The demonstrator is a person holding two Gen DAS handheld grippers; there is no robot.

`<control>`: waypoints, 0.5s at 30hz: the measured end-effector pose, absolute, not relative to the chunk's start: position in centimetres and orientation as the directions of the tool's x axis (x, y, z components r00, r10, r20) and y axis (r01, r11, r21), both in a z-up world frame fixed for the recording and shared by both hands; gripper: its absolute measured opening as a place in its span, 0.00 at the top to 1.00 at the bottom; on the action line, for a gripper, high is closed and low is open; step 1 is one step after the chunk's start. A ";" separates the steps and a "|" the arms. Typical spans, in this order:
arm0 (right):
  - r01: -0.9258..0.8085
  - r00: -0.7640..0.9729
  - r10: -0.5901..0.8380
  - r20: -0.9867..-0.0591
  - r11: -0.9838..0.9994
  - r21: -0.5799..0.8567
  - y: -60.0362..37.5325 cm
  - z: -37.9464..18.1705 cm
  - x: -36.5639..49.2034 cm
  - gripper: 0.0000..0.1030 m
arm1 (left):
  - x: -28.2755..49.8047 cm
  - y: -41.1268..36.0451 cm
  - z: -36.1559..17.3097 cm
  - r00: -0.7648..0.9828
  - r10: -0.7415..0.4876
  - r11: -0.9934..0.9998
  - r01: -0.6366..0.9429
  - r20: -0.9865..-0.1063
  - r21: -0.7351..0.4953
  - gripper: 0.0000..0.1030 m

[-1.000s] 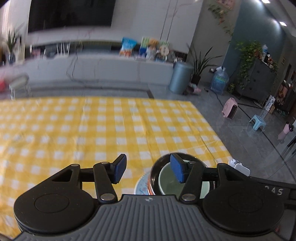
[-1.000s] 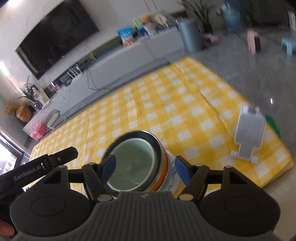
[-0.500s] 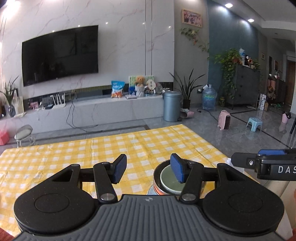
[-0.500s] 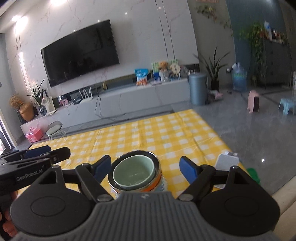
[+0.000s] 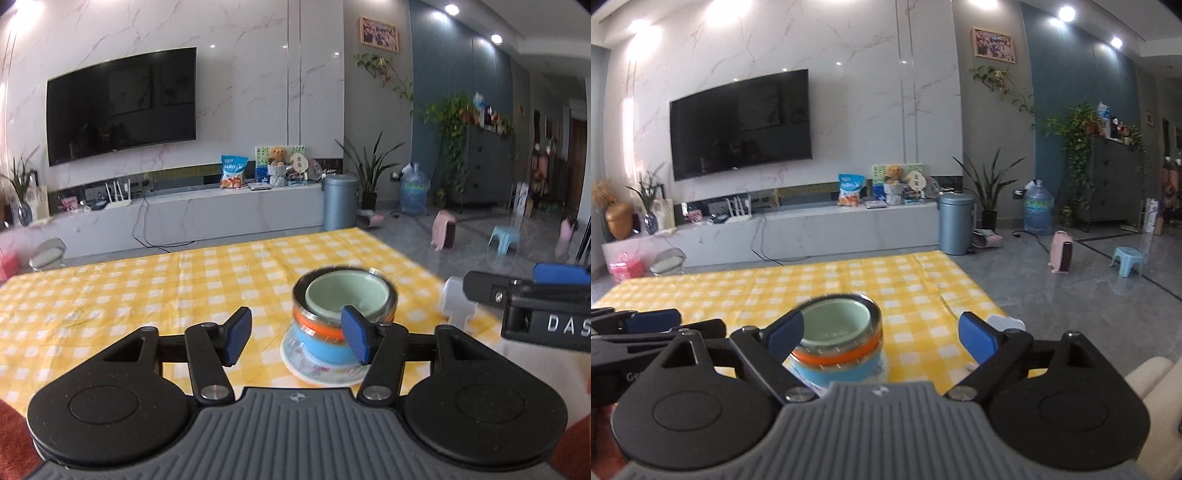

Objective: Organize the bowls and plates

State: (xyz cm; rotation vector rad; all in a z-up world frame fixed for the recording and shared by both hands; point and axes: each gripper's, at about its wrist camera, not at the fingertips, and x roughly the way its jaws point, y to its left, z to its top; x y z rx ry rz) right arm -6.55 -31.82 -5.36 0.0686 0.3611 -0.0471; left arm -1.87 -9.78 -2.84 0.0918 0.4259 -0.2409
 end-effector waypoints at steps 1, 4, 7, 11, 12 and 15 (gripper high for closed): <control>0.067 0.931 -0.044 -0.361 0.996 0.053 -31.7 -5.8 -6.5 0.13 | -2.0 -9.9 -3.1 0.889 -0.196 0.968 0.244 -0.415 0.065 0.29; 0.096 0.927 -0.083 -0.365 0.995 0.017 -31.4 -6.8 -6.6 0.13 | -2.2 -9.8 -3.7 0.890 -0.183 0.967 0.239 -0.419 0.085 0.25; 0.089 0.925 -0.084 -0.370 0.996 -0.004 -31.1 -7.7 -6.7 0.13 | -2.1 -9.6 -4.0 0.884 -0.178 0.972 0.226 -0.433 0.064 0.20; 0.099 0.920 -0.083 -0.383 0.995 0.021 -31.3 -8.6 -6.5 0.13 | -1.6 -9.4 -4.7 0.871 -0.169 0.971 0.227 -0.460 0.073 0.20; 0.095 0.919 -0.078 -0.387 0.995 0.024 -31.2 -8.7 -6.5 0.13 | -1.5 -9.3 -4.9 0.866 -0.166 0.971 0.227 -0.473 0.076 0.20; 0.086 0.914 -0.072 -0.399 0.996 0.019 -30.9 -9.1 -6.0 0.13 | -1.2 -9.5 -5.5 0.841 -0.165 0.970 0.233 -0.516 0.068 0.20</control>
